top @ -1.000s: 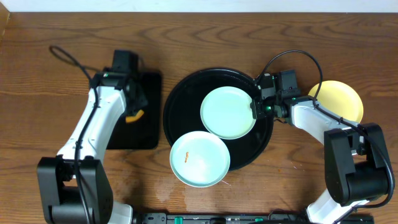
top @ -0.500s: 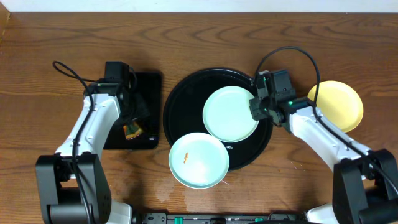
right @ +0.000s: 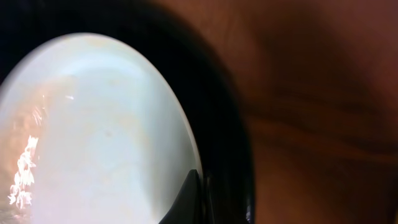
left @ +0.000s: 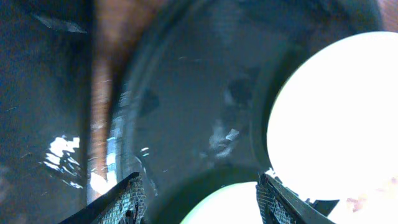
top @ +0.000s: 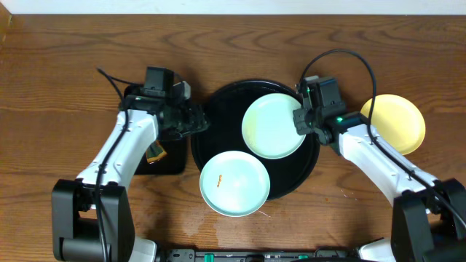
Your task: Clean dirty plates on tray and stack at the side
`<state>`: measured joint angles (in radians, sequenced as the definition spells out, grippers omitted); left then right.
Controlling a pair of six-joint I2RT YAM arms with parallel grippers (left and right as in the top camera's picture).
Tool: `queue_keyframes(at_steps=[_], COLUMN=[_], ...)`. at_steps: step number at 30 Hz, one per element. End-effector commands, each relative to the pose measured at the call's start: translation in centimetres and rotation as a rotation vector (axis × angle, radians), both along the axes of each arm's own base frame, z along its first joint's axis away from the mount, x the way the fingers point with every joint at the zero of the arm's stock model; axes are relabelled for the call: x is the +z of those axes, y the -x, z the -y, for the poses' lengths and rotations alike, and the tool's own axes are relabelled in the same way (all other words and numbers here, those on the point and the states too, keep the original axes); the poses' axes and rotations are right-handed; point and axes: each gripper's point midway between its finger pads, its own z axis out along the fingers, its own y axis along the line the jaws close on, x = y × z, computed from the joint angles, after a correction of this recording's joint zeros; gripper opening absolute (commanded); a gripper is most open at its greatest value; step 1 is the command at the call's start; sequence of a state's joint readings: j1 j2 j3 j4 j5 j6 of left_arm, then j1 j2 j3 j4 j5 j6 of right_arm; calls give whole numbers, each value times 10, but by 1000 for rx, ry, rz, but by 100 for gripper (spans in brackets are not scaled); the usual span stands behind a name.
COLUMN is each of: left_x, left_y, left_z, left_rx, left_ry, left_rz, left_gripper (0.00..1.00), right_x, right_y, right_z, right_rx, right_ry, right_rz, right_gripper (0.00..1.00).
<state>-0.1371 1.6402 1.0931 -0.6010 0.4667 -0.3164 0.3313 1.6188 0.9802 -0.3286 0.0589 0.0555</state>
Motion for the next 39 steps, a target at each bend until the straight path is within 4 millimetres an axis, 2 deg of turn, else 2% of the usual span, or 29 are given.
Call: queue_keyframes(at_steps=[1, 5, 12, 18, 24, 26, 30, 32, 34, 39], left_x=[19, 20, 20, 20, 20, 20, 20, 20, 20, 15], left_y=[-9, -9, -10, -9, -8, -8, -8, -8, -8, -6], left_z=[18, 27, 28, 28, 28, 28, 28, 28, 33, 56], left_rx=[-52, -77, -78, -78, -78, -78, -78, -80, -92, -153], left_ry=[28, 30, 32, 31, 31, 31, 31, 32, 33, 39], left_rz=[80, 93, 99, 97, 92, 92, 92, 93, 100, 113], left_gripper=[59, 59, 59, 59, 60, 60, 61, 59, 53, 40], right_x=[49, 62, 81, 77, 54, 39, 10, -3, -10, -21], right_y=[-16, -14, -9, 0, -8, -13, -11, -8, -5, -2], right_z=[-2, -4, -13, -19, 4, 8, -1, 1, 0, 3], right_rx=[18, 71, 131, 141, -15, -4, 90, 79, 89, 58], right_ry=[7, 37, 173, 198, 124, 60, -180, -267, -325, -363], right_rz=[134, 172, 253, 234, 156, 103, -32, -99, -137, -188], right_gripper=[1, 1, 1, 1, 2, 20, 36, 36, 35, 32])
